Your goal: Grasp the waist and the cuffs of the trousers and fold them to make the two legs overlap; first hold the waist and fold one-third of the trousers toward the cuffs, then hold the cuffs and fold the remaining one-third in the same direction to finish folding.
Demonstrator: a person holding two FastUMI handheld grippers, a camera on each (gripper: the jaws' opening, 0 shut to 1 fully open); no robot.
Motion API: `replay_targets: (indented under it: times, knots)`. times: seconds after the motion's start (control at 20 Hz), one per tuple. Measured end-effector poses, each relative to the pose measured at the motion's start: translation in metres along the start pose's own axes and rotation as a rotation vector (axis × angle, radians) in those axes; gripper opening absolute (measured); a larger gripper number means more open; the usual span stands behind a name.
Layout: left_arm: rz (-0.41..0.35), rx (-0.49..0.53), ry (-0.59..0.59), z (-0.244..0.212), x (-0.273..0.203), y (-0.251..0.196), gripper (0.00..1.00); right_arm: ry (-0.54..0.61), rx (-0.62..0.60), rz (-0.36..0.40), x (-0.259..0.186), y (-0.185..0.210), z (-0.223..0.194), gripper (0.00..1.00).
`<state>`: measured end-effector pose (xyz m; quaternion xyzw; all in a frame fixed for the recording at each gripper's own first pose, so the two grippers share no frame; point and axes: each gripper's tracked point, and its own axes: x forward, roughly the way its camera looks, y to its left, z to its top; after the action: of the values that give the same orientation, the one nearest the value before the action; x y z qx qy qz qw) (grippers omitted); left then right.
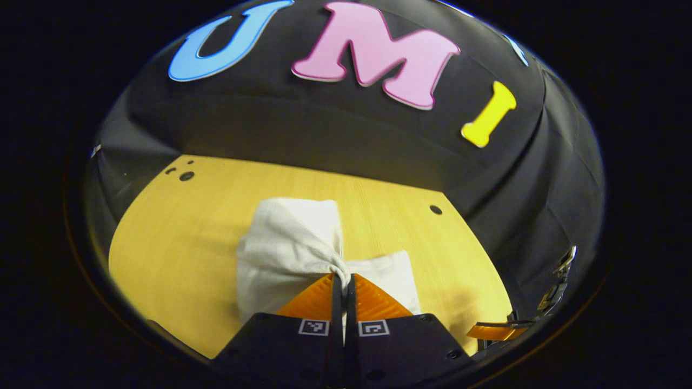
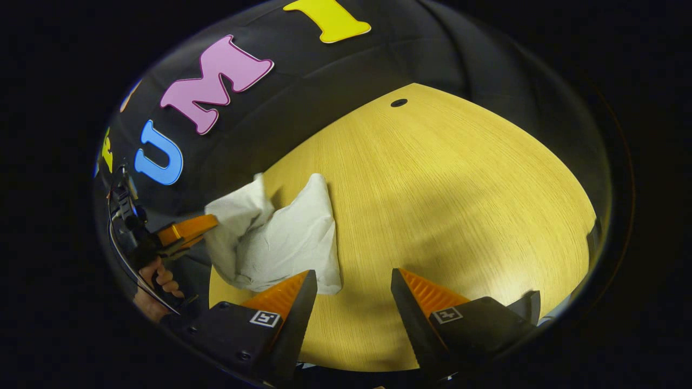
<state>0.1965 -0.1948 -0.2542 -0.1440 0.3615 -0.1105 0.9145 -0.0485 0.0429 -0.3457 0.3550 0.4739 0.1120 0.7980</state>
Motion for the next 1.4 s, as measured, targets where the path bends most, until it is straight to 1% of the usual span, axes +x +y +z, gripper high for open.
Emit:
replay_targets:
  times: [0.15, 0.25, 0.6, 0.75, 0.9, 1.0, 1.05, 1.1, 1.15, 1.25, 1.3, 1.35, 1.4]
  knots:
    - [0.013, 0.058, 0.059, -0.03, 0.011, -0.011, 0.05, 0.005, -0.003, 0.007, -0.005, -0.007, 0.0, 0.86]
    - [0.028, 0.092, 0.081, -0.041, 0.019, -0.01, 0.05, 0.014, -0.011, 0.006, -0.006, -0.013, -0.001, 0.86]
    - [0.06, 0.127, 0.143, -0.082, 0.026, -0.006, 0.05, 0.032, 0.008, 0.011, -0.005, -0.031, 0.002, 0.86]
    - [0.054, 0.148, 0.167, -0.092, 0.03, -0.007, 0.06, 0.047, 0.005, 0.025, -0.002, -0.031, 0.001, 0.86]
    - [0.046, 0.146, 0.195, -0.103, 0.035, -0.008, 0.07, 0.058, 0.002, 0.032, 0.0, -0.032, 0.002, 0.86]
    - [0.035, 0.105, 0.247, -0.119, 0.038, -0.008, 0.11, 0.063, -0.001, 0.033, 0.001, -0.033, 0.003, 0.86]
    - [0.032, 0.075, 0.273, -0.124, 0.04, -0.007, 0.06, 0.066, -0.001, 0.034, 0.002, -0.032, 0.003, 0.86]
    - [0.024, 0.044, 0.285, -0.129, 0.044, -0.008, 0.2, 0.067, -0.004, 0.035, 0.003, -0.031, 0.002, 0.86]
    - [0.007, 0.019, 0.279, -0.129, 0.046, -0.01, 0.24, 0.069, -0.005, 0.037, 0.004, -0.03, 0.002, 0.86]
    - [-0.043, -0.015, 0.274, -0.13, 0.045, -0.016, 0.36, 0.065, -0.007, 0.041, 0.005, -0.027, 0.003, 0.86]
    - [-0.069, -0.021, 0.269, -0.128, 0.044, -0.021, 0.51, 0.061, -0.005, 0.043, 0.005, -0.025, 0.003, 0.86]
    - [-0.091, -0.025, 0.262, -0.125, 0.042, -0.026, 0.58, 0.057, -0.002, 0.048, 0.004, -0.021, 0.004, 0.86]
    - [-0.103, -0.02, 0.252, -0.123, 0.04, -0.029, 0.76, 0.05, 0.002, 0.052, 0.003, -0.017, 0.005, 0.86]
